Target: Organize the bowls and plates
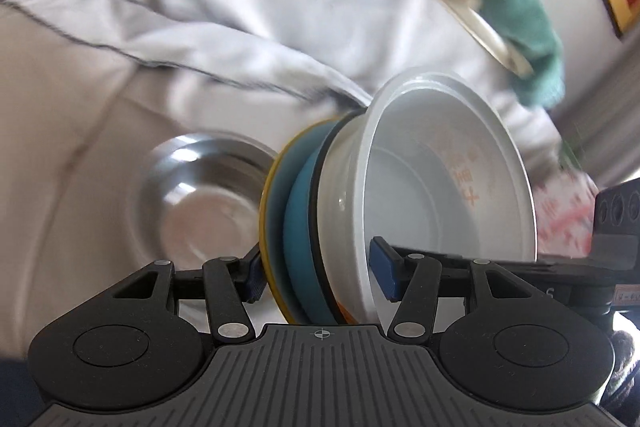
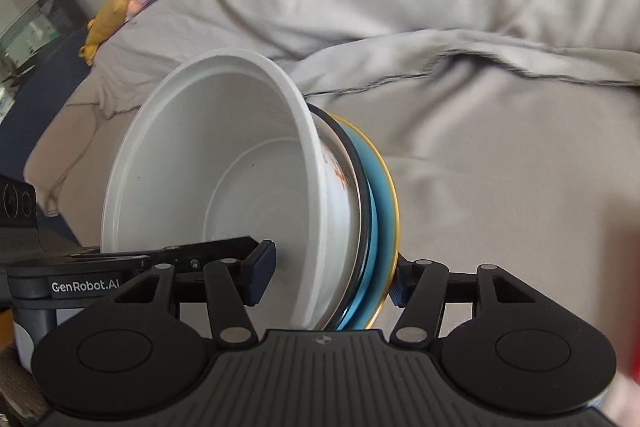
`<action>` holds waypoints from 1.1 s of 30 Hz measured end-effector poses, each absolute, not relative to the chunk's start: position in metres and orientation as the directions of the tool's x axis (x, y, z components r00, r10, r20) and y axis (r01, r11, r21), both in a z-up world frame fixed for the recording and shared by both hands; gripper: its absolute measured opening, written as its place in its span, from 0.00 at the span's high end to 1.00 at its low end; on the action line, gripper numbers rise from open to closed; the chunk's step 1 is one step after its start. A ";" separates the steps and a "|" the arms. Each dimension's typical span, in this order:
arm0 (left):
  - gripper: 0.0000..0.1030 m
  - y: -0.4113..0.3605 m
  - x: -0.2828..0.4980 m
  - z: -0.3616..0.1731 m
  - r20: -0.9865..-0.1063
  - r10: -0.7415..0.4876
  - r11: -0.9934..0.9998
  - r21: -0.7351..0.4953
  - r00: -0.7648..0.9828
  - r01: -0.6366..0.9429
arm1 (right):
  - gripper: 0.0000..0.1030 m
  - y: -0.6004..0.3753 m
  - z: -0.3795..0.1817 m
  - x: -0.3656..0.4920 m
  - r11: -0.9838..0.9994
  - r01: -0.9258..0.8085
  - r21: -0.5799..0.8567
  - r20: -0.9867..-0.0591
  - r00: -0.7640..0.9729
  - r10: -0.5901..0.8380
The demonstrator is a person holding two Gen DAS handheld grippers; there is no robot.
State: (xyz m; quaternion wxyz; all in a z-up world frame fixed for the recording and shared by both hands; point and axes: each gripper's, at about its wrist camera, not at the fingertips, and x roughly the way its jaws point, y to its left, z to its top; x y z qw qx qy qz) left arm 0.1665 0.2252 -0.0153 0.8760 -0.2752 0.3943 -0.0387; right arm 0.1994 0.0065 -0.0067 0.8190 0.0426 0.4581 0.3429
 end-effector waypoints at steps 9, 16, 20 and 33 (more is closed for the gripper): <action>0.45 0.291 0.196 -0.074 -0.718 -0.232 0.801 -0.524 0.656 -0.290 | 0.45 0.104 -0.063 0.260 0.785 -0.503 0.361 -0.819 0.230 0.525; 0.49 0.294 0.191 -0.079 -0.693 -0.221 0.829 -0.504 0.686 -0.242 | 0.43 0.115 -0.065 0.253 0.809 -0.523 0.269 -0.833 0.294 0.468; 0.51 0.298 0.188 -0.082 -0.685 -0.230 0.816 -0.523 0.691 -0.246 | 0.44 0.113 -0.061 0.253 0.824 -0.498 0.269 -0.853 0.273 0.444; 0.52 0.319 0.176 -0.076 -0.611 -0.244 0.740 -0.619 0.753 -0.263 | 0.45 0.119 -0.035 0.235 0.856 -0.513 0.060 -0.812 0.474 0.341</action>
